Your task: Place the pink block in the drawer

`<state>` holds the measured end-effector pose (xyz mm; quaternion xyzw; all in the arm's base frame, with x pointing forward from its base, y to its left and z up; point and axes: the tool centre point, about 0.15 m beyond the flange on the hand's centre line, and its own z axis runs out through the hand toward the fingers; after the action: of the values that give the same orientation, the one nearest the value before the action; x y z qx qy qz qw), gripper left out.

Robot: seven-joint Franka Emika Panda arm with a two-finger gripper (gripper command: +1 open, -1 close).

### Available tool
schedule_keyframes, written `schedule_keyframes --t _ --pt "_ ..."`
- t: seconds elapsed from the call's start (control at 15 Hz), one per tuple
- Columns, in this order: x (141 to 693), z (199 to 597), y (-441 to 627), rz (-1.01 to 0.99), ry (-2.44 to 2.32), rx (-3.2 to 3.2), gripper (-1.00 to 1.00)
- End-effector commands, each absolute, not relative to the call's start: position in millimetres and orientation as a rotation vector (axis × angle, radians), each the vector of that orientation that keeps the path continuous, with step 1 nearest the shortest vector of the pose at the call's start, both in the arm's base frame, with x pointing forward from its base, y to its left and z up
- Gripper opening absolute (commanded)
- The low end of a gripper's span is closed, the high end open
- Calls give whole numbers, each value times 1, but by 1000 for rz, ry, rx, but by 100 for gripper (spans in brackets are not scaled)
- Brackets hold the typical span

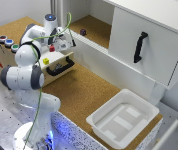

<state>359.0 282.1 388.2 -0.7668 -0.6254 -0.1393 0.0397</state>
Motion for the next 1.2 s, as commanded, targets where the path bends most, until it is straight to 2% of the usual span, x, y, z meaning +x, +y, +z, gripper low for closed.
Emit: schedule_keyframes --t 0.0,0.27,0.53,0.6,0.73,1.13 --pt "393 357 303 -241 -2061 -2234 -100" --pt "385 338 302 -134 -2136 -2094 -100" --pt "383 334 306 -163 -2167 -2092 -100" --pt "386 342 307 -204 -2150 -2105 100" --pt "386 365 307 -258 -2131 -2100 100" --pt "368 417 308 -234 -2138 -2059 100"
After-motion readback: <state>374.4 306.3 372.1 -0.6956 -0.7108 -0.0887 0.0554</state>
